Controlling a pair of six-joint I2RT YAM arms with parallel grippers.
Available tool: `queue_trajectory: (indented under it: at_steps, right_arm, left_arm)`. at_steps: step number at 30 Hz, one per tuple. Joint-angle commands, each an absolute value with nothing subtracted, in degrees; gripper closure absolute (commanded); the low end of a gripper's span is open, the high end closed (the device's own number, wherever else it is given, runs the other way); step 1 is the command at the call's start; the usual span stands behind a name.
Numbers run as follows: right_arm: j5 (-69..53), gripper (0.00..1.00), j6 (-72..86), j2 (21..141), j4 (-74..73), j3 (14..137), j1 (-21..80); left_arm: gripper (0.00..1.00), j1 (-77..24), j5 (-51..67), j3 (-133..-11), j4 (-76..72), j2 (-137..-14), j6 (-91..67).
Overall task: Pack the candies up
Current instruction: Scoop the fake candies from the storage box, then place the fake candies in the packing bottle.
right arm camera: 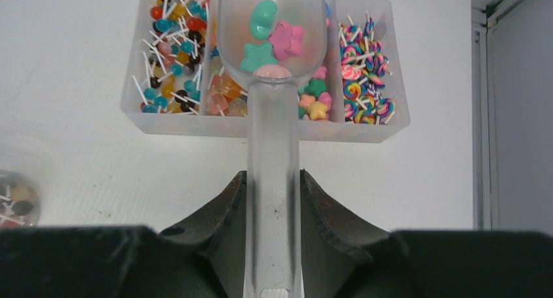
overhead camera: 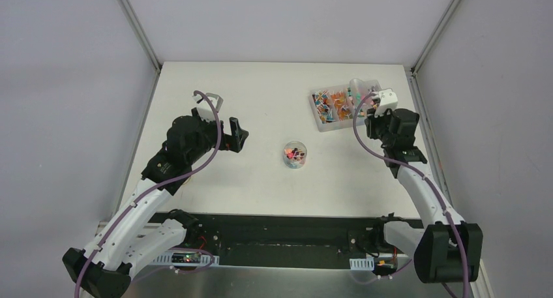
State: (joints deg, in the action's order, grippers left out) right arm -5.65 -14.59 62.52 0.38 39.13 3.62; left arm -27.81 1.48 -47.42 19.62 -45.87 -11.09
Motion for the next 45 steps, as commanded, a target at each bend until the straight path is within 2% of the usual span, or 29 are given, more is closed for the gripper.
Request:
queue_trajectory:
  at_steps: [1,10,21,33,45]
  right_arm:
    - [-11.0,1.0,-15.2,56.6,2.0,39.7,3.5]
    - [-24.1,1.0,-26.7,47.9,-6.6,40.7,4.8]
    - [-28.8,1.0,-42.0,44.6,-27.2,44.4,10.5]
    - [-20.2,1.0,-52.3,45.5,-37.5,46.4,20.4]
    - [-7.6,1.0,-54.4,49.5,-40.5,49.5,28.6]
  left_arm:
    - [0.02,-28.4,0.3,-47.2,17.3,-44.5,-10.5]
    - [0.03,-28.4,-1.2,-47.3,17.3,-44.3,-10.6]
    - [0.03,-28.4,-0.2,-47.4,17.3,-44.1,-10.5]
    - [0.03,-28.4,-0.2,-47.3,17.3,-44.1,-10.5]
    - [0.03,-28.4,-0.3,-47.3,17.3,-44.4,-10.5]
